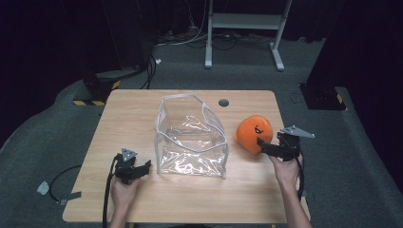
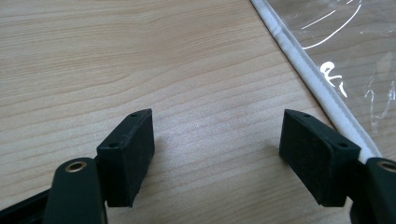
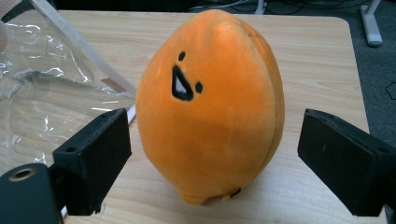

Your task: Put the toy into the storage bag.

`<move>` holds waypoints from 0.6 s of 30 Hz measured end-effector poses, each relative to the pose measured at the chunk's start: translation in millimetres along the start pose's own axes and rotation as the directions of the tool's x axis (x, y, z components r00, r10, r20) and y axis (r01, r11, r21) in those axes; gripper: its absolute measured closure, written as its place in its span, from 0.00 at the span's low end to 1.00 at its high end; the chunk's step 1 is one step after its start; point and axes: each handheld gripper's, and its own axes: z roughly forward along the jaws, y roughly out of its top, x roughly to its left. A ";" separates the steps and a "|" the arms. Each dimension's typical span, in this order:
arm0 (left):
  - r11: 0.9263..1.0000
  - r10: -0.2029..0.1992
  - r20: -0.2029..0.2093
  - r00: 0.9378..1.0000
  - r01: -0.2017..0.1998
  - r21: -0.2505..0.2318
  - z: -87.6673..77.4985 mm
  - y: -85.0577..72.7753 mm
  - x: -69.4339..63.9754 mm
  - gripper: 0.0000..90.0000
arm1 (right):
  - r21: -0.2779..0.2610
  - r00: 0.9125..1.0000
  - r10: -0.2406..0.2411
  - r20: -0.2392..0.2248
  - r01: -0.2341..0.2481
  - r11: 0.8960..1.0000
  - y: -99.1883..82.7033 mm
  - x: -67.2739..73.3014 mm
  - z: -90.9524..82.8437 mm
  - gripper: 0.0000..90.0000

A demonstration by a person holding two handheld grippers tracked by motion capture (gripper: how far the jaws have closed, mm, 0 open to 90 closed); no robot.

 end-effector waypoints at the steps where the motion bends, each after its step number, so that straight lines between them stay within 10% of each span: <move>1: 1.000 0.000 0.000 1.000 0.000 0.000 0.0 0.0 0.0 0.29 | 0.003 1.000 0.001 0.002 -0.001 1.000 1.9 -0.4 1.7 0.10; 18: 1.000 0.001 -0.001 1.000 -0.001 0.001 0.0 0.0 -0.1 0.29 | 0.025 1.000 -0.010 0.001 0.010 1.000 25.0 -8.4 29.8 0.09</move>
